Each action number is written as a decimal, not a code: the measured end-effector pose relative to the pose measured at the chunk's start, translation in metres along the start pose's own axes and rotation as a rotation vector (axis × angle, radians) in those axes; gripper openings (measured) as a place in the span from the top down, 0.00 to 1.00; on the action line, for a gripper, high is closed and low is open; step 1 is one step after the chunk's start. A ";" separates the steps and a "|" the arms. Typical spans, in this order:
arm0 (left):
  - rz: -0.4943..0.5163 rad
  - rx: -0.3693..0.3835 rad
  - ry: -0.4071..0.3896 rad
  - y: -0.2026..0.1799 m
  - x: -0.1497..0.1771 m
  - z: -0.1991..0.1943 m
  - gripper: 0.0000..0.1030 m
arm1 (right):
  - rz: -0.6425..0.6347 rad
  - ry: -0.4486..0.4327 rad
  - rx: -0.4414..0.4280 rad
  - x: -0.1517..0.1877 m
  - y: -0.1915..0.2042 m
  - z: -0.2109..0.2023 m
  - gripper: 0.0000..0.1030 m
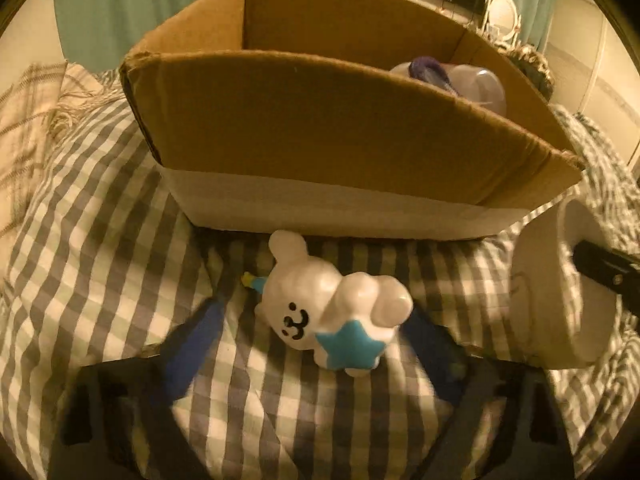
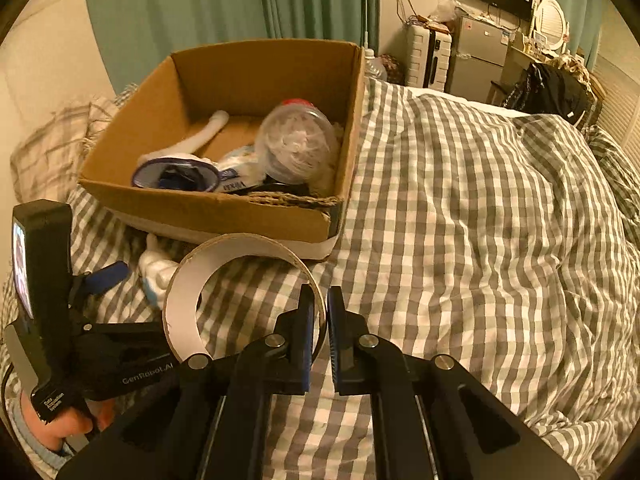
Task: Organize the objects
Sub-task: 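Grasp the white toy figure with the left gripper, then carry the toy figure and tape roll into the box while both grippers release them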
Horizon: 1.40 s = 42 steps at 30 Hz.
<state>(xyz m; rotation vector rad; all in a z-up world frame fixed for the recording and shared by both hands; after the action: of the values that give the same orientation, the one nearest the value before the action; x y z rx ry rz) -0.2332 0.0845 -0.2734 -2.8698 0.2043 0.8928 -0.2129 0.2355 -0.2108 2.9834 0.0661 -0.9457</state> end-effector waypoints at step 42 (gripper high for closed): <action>0.015 0.058 -0.282 -0.016 -0.113 -0.201 0.39 | -0.071 -0.397 0.028 -0.117 0.011 -0.181 0.94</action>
<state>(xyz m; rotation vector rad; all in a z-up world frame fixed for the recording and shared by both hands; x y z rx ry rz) -0.2114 0.0775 -0.0434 -2.6533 0.2173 1.2563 -0.2039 0.2241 0.0048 2.7691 0.1555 -1.5349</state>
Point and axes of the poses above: each gripper's, at about its wrist camera, not at the fingertips, and z roughly the way its jaws point, y to its left, x to its underside, the point moved 10 cm from there along z, roughly the way its jaws point, and after that the axes turned 5 degrees about -z, right-handed, at the moved point
